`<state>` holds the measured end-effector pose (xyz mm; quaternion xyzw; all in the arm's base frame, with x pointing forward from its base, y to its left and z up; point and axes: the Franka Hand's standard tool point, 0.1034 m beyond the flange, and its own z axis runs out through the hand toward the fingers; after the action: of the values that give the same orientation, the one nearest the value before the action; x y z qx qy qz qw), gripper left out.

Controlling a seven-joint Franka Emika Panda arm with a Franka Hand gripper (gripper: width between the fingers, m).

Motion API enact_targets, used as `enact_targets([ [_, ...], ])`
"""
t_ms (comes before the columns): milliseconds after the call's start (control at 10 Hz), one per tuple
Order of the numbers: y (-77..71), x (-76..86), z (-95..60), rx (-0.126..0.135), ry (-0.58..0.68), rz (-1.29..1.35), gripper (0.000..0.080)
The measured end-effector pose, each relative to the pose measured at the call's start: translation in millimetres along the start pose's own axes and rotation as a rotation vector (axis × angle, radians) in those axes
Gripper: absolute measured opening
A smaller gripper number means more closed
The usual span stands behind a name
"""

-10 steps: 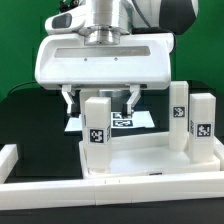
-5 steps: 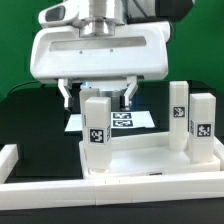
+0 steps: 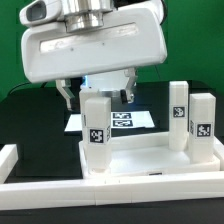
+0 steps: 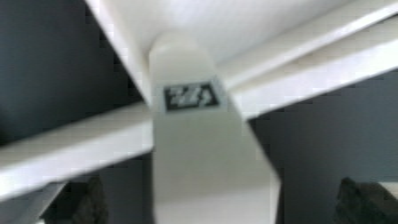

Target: Assemble desk

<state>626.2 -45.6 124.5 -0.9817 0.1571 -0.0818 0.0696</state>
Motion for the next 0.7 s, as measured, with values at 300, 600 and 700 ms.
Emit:
enact_targets([
  [300, 0.9, 3.1, 9.8, 0.003, -0.139, 0.005, 0.0649],
  [600, 14.8, 1.2, 12.2, -0.036, -0.153, -0.009, 0.0649],
  [700, 14.5, 1.1, 12.5, -0.037, -0.153, 0.001, 0.064],
])
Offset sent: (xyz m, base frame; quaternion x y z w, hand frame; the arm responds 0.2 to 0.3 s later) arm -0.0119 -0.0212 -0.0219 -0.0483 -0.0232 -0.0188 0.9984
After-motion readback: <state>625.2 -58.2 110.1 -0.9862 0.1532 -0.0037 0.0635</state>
